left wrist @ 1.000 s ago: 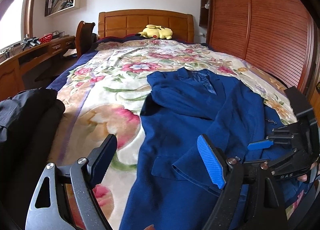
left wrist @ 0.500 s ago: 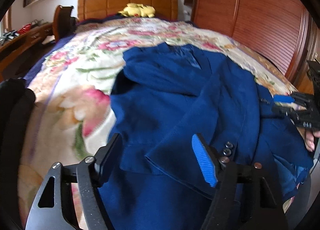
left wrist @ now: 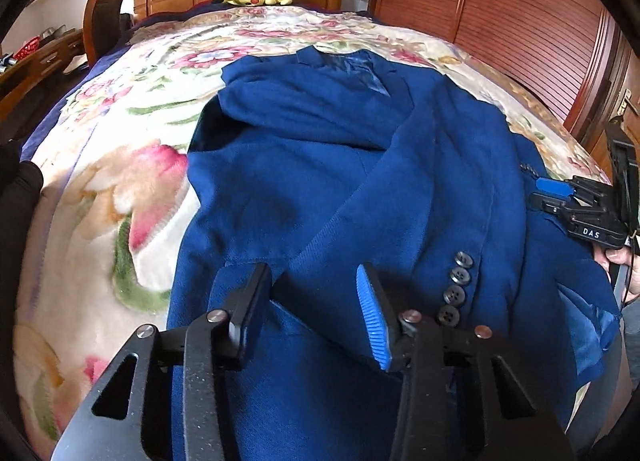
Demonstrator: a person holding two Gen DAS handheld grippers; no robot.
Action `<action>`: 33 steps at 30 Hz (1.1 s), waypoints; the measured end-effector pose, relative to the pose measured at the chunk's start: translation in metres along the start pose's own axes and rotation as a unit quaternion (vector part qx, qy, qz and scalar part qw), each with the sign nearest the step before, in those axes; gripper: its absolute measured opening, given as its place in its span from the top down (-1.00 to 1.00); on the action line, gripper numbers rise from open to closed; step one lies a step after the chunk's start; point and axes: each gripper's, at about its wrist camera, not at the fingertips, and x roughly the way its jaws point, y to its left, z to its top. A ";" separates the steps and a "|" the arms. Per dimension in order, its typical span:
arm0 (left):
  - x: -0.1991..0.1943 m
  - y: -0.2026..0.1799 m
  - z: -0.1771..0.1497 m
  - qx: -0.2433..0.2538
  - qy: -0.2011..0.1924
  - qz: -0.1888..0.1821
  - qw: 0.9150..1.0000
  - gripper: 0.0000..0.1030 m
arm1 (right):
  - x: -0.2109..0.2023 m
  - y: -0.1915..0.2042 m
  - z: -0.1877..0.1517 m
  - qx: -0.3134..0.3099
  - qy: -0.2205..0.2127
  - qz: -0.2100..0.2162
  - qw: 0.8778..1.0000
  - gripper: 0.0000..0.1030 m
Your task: Fold large clothes
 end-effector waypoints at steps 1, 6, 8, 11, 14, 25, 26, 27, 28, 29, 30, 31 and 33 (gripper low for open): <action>0.000 0.000 0.000 0.000 0.001 0.000 1.000 0.12 | -0.003 -0.002 -0.002 0.003 -0.002 0.003 1.000 0.04; 0.000 -0.001 -0.003 0.003 0.004 0.005 1.000 0.43 | -0.003 -0.006 -0.004 0.009 -0.001 0.011 1.000 0.03; -0.002 0.000 -0.002 0.003 0.002 0.006 1.000 0.76 | -0.004 -0.006 -0.003 0.007 -0.002 0.009 1.000 0.03; -0.007 -0.005 -0.002 0.014 -0.008 0.006 1.000 0.90 | -0.004 -0.005 -0.003 0.004 -0.001 0.005 1.000 0.02; -0.016 -0.006 -0.001 0.019 -0.028 0.018 0.999 0.91 | -0.004 -0.005 -0.003 0.003 -0.002 0.005 1.000 0.02; -0.040 0.011 0.003 -0.006 -0.070 0.053 0.996 0.91 | -0.003 -0.007 -0.004 0.000 -0.001 0.005 1.000 0.02; -0.038 0.009 0.002 -0.002 -0.065 0.060 0.996 0.91 | -0.003 -0.008 -0.004 0.001 0.000 0.006 1.000 0.02; -0.039 0.007 0.000 0.000 -0.064 0.067 0.996 0.91 | -0.002 -0.009 -0.004 0.003 0.000 0.008 1.000 0.02; -0.042 0.006 -0.003 -0.001 -0.068 0.072 0.995 0.91 | -0.003 -0.009 -0.004 0.003 0.000 0.008 1.000 0.02; -0.046 0.006 -0.005 -0.006 -0.070 0.071 0.995 0.86 | -0.003 -0.009 -0.003 0.002 0.000 0.008 1.000 0.02; -0.049 0.006 -0.007 -0.012 -0.072 0.070 0.995 0.85 | -0.003 -0.009 -0.003 0.002 0.000 0.007 1.000 0.02; -0.054 0.006 -0.009 -0.019 -0.075 0.070 0.995 0.79 | -0.003 -0.008 -0.003 0.000 0.001 0.005 1.000 0.01; -0.066 0.006 -0.014 -0.030 -0.085 0.073 0.993 0.58 | -0.002 -0.008 -0.003 -0.003 0.002 0.002 1.000 0.01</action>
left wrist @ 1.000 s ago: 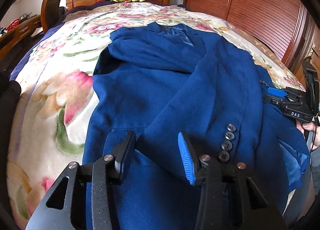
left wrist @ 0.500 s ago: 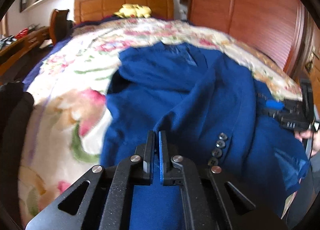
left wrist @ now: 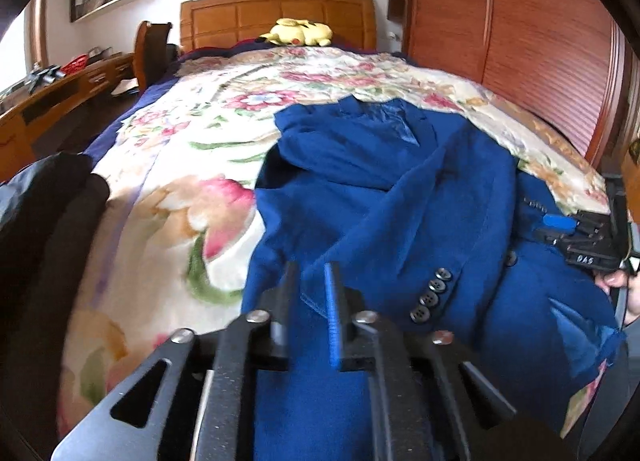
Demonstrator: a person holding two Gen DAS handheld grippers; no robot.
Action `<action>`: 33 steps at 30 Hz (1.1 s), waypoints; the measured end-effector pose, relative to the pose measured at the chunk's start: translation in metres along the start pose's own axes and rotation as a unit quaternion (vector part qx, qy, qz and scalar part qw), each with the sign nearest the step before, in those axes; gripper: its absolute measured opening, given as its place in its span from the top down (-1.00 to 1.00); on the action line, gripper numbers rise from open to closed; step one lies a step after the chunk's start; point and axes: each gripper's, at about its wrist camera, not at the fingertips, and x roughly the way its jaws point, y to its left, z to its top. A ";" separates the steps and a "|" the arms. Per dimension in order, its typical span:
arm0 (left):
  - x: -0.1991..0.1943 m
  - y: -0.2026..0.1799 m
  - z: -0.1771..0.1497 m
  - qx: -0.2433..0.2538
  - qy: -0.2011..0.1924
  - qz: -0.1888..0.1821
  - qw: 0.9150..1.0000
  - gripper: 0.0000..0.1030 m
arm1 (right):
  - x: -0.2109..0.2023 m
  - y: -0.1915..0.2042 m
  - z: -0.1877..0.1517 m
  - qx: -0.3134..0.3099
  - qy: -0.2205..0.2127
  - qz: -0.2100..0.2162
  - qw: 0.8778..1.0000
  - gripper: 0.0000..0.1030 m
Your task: Fold large clothes
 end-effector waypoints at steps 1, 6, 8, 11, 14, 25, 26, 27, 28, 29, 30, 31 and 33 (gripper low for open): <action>-0.004 0.001 -0.001 -0.002 -0.003 -0.001 1.000 0.40 | 0.000 0.000 0.000 -0.001 0.001 -0.001 1.000 0.01; -0.032 0.002 -0.014 0.015 -0.007 0.011 1.000 -0.34 | -0.007 -0.001 0.002 -0.004 0.002 -0.006 1.000 0.01; -0.042 0.003 -0.021 0.024 -0.004 0.022 0.999 -0.45 | -0.020 -0.003 -0.001 -0.002 -0.001 -0.014 1.000 0.01; -0.054 0.008 -0.034 0.030 0.003 0.034 0.999 -0.46 | -0.047 -0.011 -0.013 0.010 -0.025 -0.005 1.000 -0.08; -0.062 0.016 -0.046 0.021 0.008 0.043 0.999 -0.46 | -0.067 -0.025 -0.029 0.023 -0.026 -0.008 0.999 -0.33; -0.070 0.031 -0.073 0.004 0.014 0.054 0.998 -0.46 | -0.105 -0.062 -0.084 0.042 0.011 -0.017 0.999 -0.37; -0.069 0.033 -0.076 0.000 0.016 0.054 0.998 -0.46 | -0.105 -0.062 -0.086 0.041 0.015 -0.016 0.999 -0.37; -0.068 0.035 -0.078 -0.003 0.019 0.053 0.998 -0.46 | -0.107 -0.061 -0.090 0.040 0.019 -0.013 0.999 -0.37; -0.067 0.037 -0.081 -0.006 0.020 0.053 0.998 -0.46 | -0.109 -0.060 -0.093 0.040 0.020 -0.009 0.999 -0.37; -0.066 0.039 -0.083 -0.010 0.022 0.052 0.998 -0.46 | -0.111 -0.058 -0.094 0.040 0.019 -0.005 0.999 -0.37; -0.064 0.042 -0.086 -0.015 0.024 0.051 0.998 -0.46 | -0.114 -0.057 -0.097 0.040 0.019 -0.001 0.999 -0.37; -0.063 0.044 -0.087 -0.020 0.026 0.049 0.998 -0.46 | -0.118 -0.055 -0.098 0.040 0.019 0.003 0.999 -0.37; -0.061 0.048 -0.091 -0.030 0.031 0.040 0.998 -0.46 | -0.124 -0.051 -0.101 0.036 0.022 0.010 0.999 -0.37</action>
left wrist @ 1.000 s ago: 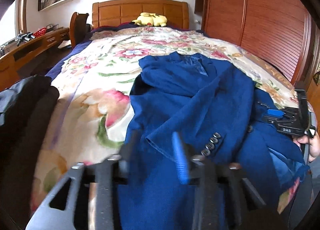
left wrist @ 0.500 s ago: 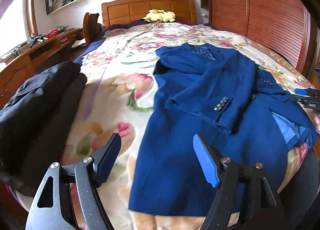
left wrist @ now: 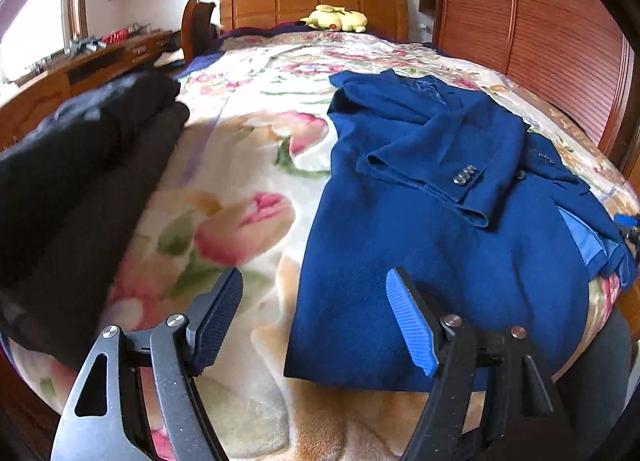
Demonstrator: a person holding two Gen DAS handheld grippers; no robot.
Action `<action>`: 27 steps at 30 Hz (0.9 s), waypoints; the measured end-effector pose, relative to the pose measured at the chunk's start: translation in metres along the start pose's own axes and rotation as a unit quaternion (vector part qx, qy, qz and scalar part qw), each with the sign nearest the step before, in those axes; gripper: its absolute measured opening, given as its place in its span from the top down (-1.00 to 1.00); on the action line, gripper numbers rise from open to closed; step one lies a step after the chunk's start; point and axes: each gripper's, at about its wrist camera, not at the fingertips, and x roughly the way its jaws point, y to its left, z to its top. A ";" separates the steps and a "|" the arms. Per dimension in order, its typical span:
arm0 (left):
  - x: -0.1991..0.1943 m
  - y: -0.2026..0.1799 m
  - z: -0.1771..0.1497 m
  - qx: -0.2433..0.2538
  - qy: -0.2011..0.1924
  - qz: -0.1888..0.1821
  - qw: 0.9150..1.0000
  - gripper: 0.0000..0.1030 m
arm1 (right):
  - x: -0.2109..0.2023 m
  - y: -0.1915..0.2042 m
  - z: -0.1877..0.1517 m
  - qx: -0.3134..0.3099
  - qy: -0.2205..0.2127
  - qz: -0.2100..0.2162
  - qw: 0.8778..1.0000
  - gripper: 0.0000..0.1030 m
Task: Fold large clothes
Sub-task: 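Close both tools on the jacket hem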
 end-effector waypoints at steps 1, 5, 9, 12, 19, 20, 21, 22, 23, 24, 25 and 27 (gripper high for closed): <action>0.002 0.002 -0.001 -0.003 0.003 -0.003 1.000 -0.46 | -0.003 0.002 -0.003 -0.004 0.001 0.001 1.000 -0.37; 0.005 0.004 -0.005 -0.010 0.002 -0.015 1.000 -0.40 | -0.008 0.009 -0.012 -0.009 0.004 0.005 1.000 -0.34; 0.006 0.007 -0.007 -0.022 0.006 -0.036 0.999 -0.25 | -0.009 0.013 -0.017 -0.013 0.003 0.016 1.000 -0.29; 0.007 0.005 -0.007 -0.021 0.005 -0.040 0.999 -0.14 | -0.007 0.012 -0.017 -0.005 0.000 0.026 1.000 -0.15; 0.001 -0.004 -0.008 -0.008 0.005 -0.042 0.999 0.76 | -0.012 0.015 -0.020 -0.012 -0.016 0.030 0.999 0.81; -0.001 -0.004 -0.007 -0.007 0.004 -0.038 0.999 0.83 | -0.014 0.015 -0.020 -0.009 -0.018 0.032 0.999 0.83; -0.005 -0.004 -0.006 -0.007 0.000 -0.040 0.999 0.85 | -0.017 0.015 -0.020 -0.006 -0.024 0.034 0.999 0.88; -0.008 -0.005 -0.006 -0.005 -0.002 -0.041 0.999 0.89 | -0.021 0.014 -0.020 -0.005 -0.033 0.034 0.999 0.90; -0.012 -0.006 -0.006 -0.002 -0.006 -0.040 0.999 0.90 | -0.025 0.013 -0.019 -0.004 -0.041 0.033 0.999 0.90; -0.018 -0.009 -0.004 0.004 -0.011 -0.037 0.999 0.90 | -0.029 0.013 -0.018 -0.001 -0.050 0.033 0.998 0.91; -0.022 -0.011 -0.004 0.007 -0.016 -0.036 0.999 0.91 | -0.035 0.012 -0.016 0.002 -0.062 0.034 0.998 0.91; -0.035 -0.016 0.000 0.013 -0.032 -0.036 0.999 0.92 | -0.047 0.011 -0.012 0.007 -0.082 0.034 0.996 0.92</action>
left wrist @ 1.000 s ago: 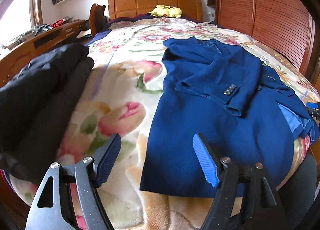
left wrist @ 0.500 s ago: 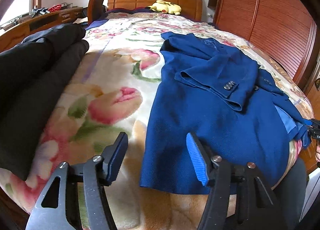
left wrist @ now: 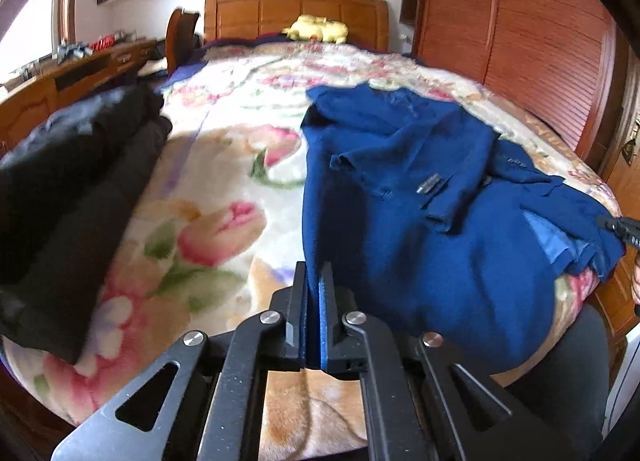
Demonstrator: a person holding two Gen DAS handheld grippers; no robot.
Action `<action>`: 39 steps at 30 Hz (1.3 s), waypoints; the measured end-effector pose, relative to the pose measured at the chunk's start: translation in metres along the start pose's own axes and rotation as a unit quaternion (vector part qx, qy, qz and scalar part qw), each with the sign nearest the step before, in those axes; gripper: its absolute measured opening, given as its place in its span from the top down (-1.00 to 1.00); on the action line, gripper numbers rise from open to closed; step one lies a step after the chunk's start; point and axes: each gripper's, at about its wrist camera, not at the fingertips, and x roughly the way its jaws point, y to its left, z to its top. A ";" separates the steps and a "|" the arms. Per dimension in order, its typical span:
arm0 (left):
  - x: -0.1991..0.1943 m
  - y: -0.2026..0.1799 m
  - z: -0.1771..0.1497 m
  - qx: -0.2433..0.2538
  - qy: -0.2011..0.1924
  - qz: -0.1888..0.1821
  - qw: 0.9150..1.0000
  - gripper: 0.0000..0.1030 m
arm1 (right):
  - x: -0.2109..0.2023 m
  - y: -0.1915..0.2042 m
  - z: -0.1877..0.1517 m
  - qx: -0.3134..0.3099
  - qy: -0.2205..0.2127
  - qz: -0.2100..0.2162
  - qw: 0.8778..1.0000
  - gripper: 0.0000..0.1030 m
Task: Fold large clothes
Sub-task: 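Close both tools on the jacket hem, then lift the hem with both tools and fold it toward the collar, then open the left tool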
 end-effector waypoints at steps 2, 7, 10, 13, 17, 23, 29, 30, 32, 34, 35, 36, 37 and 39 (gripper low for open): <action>-0.015 -0.008 0.007 0.007 -0.019 -0.001 1.000 0.92 | -0.012 0.000 0.007 -0.001 -0.020 -0.002 1.000 0.92; -0.056 -0.028 0.021 0.030 -0.071 -0.001 0.997 0.92 | -0.047 0.006 0.024 -0.009 -0.063 0.001 0.998 0.93; -0.088 -0.035 0.029 0.036 -0.108 -0.003 0.993 0.93 | -0.073 0.006 0.034 -0.012 -0.089 0.004 0.996 0.93; -0.117 -0.042 0.038 0.048 -0.139 -0.008 0.989 0.93 | -0.102 0.005 0.043 -0.019 -0.115 0.005 0.993 0.93; -0.156 -0.053 0.050 0.068 -0.181 -0.014 0.981 0.93 | -0.144 0.008 0.051 -0.030 -0.151 0.007 0.988 0.93; -0.192 -0.060 0.068 0.083 -0.224 -0.016 0.971 0.93 | -0.200 0.010 0.059 -0.048 -0.195 0.004 0.980 0.93; -0.209 -0.056 0.085 0.082 -0.250 -0.013 0.965 0.93 | -0.234 0.012 0.061 -0.060 -0.225 -0.003 0.973 0.93; -0.207 -0.055 0.088 0.082 -0.252 -0.010 0.964 0.93 | -0.232 0.010 0.061 -0.060 -0.226 -0.005 0.972 0.93; -0.199 -0.054 0.092 0.082 -0.245 -0.008 0.966 0.93 | -0.216 0.006 0.064 -0.056 -0.215 -0.008 0.975 0.93; -0.185 -0.053 0.097 0.082 -0.233 -0.003 0.969 0.93 | -0.194 0.003 0.069 -0.053 -0.196 -0.014 0.979 0.93; -0.173 -0.050 0.100 0.080 -0.224 0.001 0.971 0.93 | -0.183 0.002 0.070 -0.052 -0.186 -0.019 0.981 0.93; -0.163 -0.049 0.103 0.078 -0.216 0.004 0.973 0.93 | -0.174 0.003 0.071 -0.052 -0.177 -0.025 0.982 0.93; -0.157 -0.049 0.104 0.076 -0.211 0.007 0.974 0.93 | -0.162 0.001 0.075 -0.052 -0.168 -0.031 0.984 0.93; -0.133 -0.041 0.111 0.067 -0.198 0.008 0.978 0.93 | -0.140 -0.007 0.078 -0.046 -0.153 -0.037 0.987 0.93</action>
